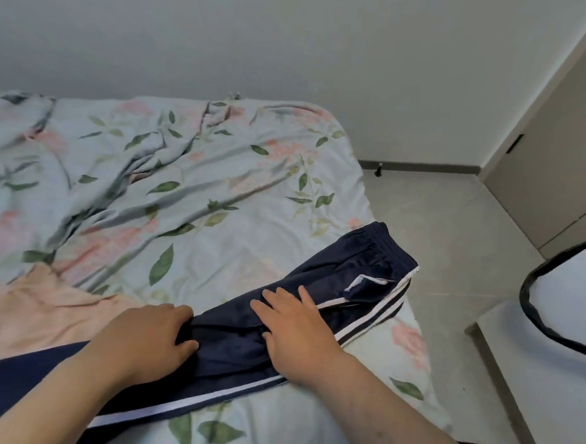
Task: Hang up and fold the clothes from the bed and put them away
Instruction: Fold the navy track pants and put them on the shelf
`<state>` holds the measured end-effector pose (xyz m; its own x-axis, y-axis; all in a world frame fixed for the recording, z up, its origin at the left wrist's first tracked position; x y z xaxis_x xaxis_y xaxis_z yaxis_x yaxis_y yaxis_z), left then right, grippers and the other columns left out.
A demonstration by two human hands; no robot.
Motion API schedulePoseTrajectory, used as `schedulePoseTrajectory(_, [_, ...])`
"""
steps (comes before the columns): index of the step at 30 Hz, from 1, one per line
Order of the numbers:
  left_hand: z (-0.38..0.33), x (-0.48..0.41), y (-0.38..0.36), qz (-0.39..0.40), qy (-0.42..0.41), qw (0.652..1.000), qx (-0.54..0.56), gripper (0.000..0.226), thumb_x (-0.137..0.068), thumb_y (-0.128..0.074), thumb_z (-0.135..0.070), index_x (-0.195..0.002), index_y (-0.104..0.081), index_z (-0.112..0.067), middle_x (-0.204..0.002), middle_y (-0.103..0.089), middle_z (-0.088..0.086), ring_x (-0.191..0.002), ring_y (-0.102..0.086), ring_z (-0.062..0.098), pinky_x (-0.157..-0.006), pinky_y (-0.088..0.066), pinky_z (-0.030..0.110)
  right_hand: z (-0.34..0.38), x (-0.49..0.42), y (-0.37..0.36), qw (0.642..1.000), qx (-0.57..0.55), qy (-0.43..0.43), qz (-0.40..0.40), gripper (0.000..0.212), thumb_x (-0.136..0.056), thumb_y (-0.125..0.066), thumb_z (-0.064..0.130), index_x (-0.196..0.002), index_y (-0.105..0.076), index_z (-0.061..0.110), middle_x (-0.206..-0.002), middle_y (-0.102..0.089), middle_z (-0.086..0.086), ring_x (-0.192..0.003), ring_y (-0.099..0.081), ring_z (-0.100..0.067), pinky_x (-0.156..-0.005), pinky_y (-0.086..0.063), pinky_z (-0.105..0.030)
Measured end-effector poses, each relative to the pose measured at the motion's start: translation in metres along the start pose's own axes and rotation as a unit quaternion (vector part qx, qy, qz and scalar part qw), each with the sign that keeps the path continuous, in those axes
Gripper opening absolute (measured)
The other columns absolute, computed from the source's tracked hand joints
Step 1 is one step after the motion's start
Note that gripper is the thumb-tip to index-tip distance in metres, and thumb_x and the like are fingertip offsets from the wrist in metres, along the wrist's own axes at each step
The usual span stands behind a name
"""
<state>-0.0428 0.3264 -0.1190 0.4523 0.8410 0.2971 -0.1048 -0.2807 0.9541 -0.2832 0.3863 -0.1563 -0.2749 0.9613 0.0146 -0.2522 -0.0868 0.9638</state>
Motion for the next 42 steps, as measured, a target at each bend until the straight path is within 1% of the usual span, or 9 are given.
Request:
schedulePoseTrajectory(7, [0.073, 0.069, -0.010, 0.033, 0.069, 0.996, 0.051, 0.022, -0.078, -0.056, -0.053, -0.078, -0.044, -0.035, -0.084, -0.054, -0.015, -0.077, -0.052, 0.004, -0.061, -0.038, 0.024, 0.076, -0.011, -0.002, 0.998, 0.023, 0.016, 0.054, 0.018, -0.099, -0.049, 0.026, -0.114, -0.052, 0.017, -0.110, -0.052, -0.007, -0.098, -0.048, -0.029, -0.095, -0.039, -0.041])
schedulePoseTrajectory(15, [0.083, 0.129, -0.035, -0.011, 0.063, 0.996, 0.065, 0.018, -0.087, -0.043, -0.035, -0.076, -0.029, -0.034, -0.087, -0.045, -0.013, -0.084, -0.051, 0.010, -0.079, -0.045, 0.029, 0.100, -0.002, 0.006, 0.991, 0.090, -0.051, 0.081, 0.012, -0.095, -0.049, 0.013, -0.102, -0.045, 0.022, -0.104, -0.050, -0.004, -0.082, -0.035, -0.023, -0.073, -0.026, -0.036])
schedulePoseTrajectory(21, [0.053, 0.163, -0.088, 0.051, 0.094, 0.989, 0.102, 0.027, -0.097, -0.044, -0.039, -0.117, -0.052, -0.023, -0.117, -0.065, -0.002, -0.108, -0.061, 0.015, -0.080, -0.044, 0.024, 0.116, 0.013, -0.005, 0.995, 0.076, -0.043, 0.038, 0.040, -0.087, -0.050, 0.010, -0.125, -0.048, 0.023, -0.116, -0.049, 0.000, -0.092, -0.043, -0.023, -0.079, -0.031, -0.034])
schedulePoseTrajectory(24, [0.023, 0.187, -0.112, 0.135, 0.073, 0.963, 0.220, 0.047, -0.109, -0.023, -0.027, -0.151, -0.030, -0.006, -0.155, -0.037, 0.010, -0.143, -0.034, 0.018, -0.109, -0.026, 0.023, 0.125, 0.028, -0.013, 0.999, -0.006, -0.027, 0.034, 0.054, -0.089, -0.040, 0.011, -0.142, -0.047, 0.024, -0.138, -0.044, 0.003, -0.114, -0.048, -0.024, -0.098, -0.036, -0.032])
schedulePoseTrajectory(30, [0.014, 0.197, -0.094, 0.148, 0.066, 0.859, 0.486, 0.022, -0.077, -0.058, -0.051, -0.076, -0.063, -0.029, -0.072, -0.062, -0.012, -0.070, -0.056, -0.005, -0.078, -0.043, 0.017, 0.147, 0.027, -0.017, 0.985, -0.040, -0.063, 0.155, 0.029, -0.099, -0.037, 0.024, -0.119, -0.058, 0.023, -0.120, -0.049, -0.001, -0.104, -0.056, -0.029, -0.090, -0.046, -0.036])
schedulePoseTrajectory(34, [0.079, 0.180, -0.072, -0.194, 0.134, 0.941, 0.242, 0.049, -0.070, -0.075, -0.047, -0.117, -0.064, -0.033, -0.113, -0.066, -0.008, -0.107, -0.060, 0.017, -0.096, -0.045, 0.029, 0.171, -0.011, 0.001, 0.991, -0.045, -0.079, 0.095, 0.024, -0.096, -0.045, 0.017, -0.115, -0.058, 0.020, -0.118, -0.050, -0.004, -0.105, -0.055, -0.027, -0.080, -0.045, -0.034])
schedulePoseTrajectory(37, [0.125, 0.166, -0.068, -0.117, 0.208, 0.969, 0.062, 0.068, -0.080, -0.070, -0.049, -0.140, -0.049, -0.024, -0.133, -0.059, -0.001, -0.122, -0.055, 0.023, -0.099, -0.042, 0.032, 0.176, -0.026, 0.004, 0.995, -0.015, -0.096, 0.034, 0.036, -0.088, -0.051, 0.008, -0.122, -0.051, 0.015, -0.125, -0.043, -0.007, -0.111, -0.048, -0.030, -0.083, -0.046, -0.036])
schedulePoseTrajectory(40, [0.143, 0.162, -0.084, -0.091, 0.180, 0.972, 0.122, 0.008, -0.086, -0.052, -0.043, -0.094, -0.053, -0.044, -0.105, -0.067, -0.013, -0.094, -0.060, 0.007, -0.077, -0.046, 0.023, 0.150, -0.020, -0.005, 0.989, 0.024, -0.140, 0.049, 0.067, -0.084, -0.057, 0.005, -0.145, -0.032, 0.019, -0.148, -0.026, -0.009, -0.122, -0.040, -0.032, -0.095, -0.046, -0.039])
schedulePoseTrajectory(42, [0.148, 0.165, -0.096, -0.090, 0.170, 0.973, 0.130, 0.010, -0.082, -0.054, -0.042, -0.081, -0.044, -0.044, -0.097, -0.059, -0.014, -0.083, -0.057, 0.005, -0.072, -0.046, 0.024, 0.128, -0.012, -0.010, 0.980, -0.001, -0.187, 0.074, 0.069, -0.089, -0.053, 0.005, -0.151, -0.027, 0.022, -0.152, -0.024, -0.008, -0.123, -0.045, -0.032, -0.094, -0.048, -0.040])
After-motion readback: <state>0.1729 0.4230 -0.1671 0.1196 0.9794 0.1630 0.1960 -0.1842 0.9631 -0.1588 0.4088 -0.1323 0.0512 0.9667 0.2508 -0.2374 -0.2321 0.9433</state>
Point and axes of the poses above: each hand's wrist, its own x-axis away from the middle knuckle, its own y-axis out of the back of the hand, z = x × y, the point moved 1 cm from there along -x, towards the middle knuckle
